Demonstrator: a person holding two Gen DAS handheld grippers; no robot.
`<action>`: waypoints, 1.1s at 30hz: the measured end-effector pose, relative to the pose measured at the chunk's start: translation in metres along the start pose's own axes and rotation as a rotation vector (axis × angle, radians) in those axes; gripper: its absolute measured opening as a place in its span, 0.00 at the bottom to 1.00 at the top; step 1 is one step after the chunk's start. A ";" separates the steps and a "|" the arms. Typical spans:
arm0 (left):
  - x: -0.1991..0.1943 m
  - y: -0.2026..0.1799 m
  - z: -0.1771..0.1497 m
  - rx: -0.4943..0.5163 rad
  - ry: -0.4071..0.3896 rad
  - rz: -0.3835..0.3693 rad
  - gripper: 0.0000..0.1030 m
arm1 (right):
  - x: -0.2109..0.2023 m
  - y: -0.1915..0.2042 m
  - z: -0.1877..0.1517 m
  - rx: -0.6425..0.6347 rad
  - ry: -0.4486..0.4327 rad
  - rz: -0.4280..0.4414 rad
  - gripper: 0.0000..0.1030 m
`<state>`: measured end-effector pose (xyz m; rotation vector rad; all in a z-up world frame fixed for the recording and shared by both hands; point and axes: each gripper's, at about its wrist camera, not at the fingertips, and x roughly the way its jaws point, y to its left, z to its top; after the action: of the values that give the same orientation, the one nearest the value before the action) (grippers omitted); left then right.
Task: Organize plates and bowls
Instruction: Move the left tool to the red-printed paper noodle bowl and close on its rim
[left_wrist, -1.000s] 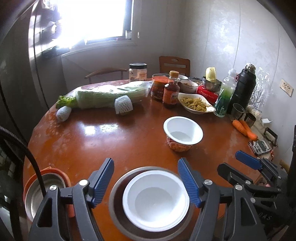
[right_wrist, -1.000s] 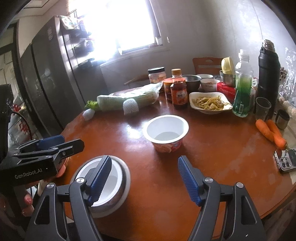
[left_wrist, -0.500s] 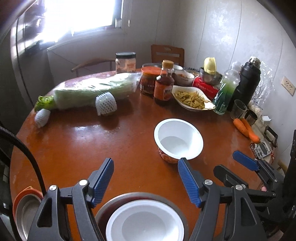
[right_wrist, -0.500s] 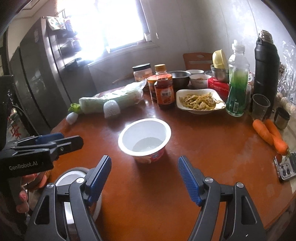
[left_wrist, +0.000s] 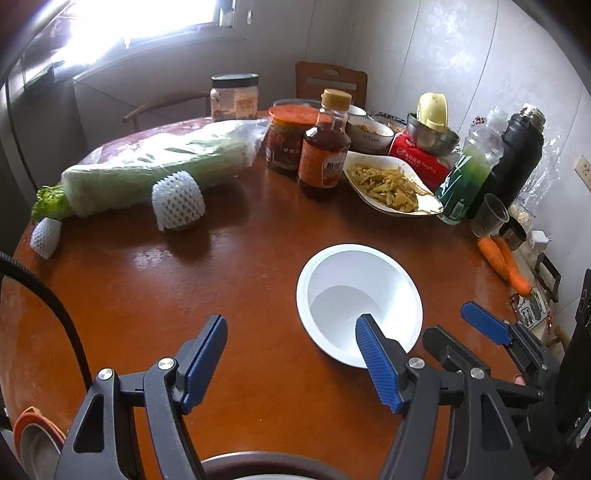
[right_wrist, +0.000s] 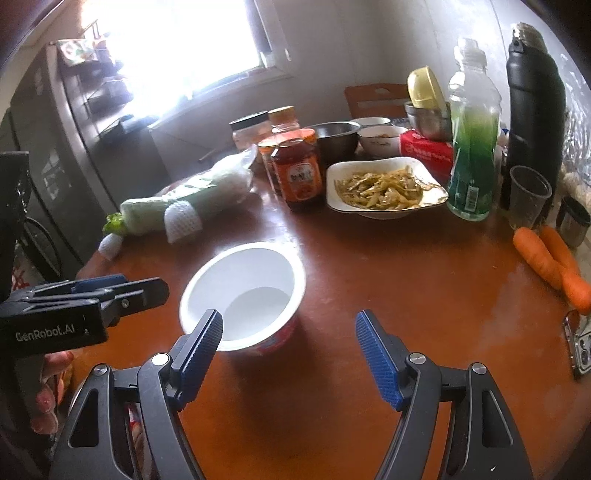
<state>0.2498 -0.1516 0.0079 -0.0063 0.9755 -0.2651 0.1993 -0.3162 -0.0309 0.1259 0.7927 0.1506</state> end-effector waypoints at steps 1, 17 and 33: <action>0.004 -0.001 0.002 -0.002 0.008 0.003 0.69 | 0.002 -0.003 0.001 0.003 0.002 -0.003 0.74; 0.034 -0.002 0.008 -0.019 0.087 -0.007 0.70 | 0.027 -0.011 0.009 0.006 0.050 0.042 0.74; 0.058 0.007 0.010 -0.035 0.153 0.035 0.69 | 0.044 0.002 0.013 -0.039 0.080 0.043 0.64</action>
<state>0.2905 -0.1595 -0.0351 -0.0012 1.1309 -0.2185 0.2391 -0.3072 -0.0520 0.1006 0.8666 0.2127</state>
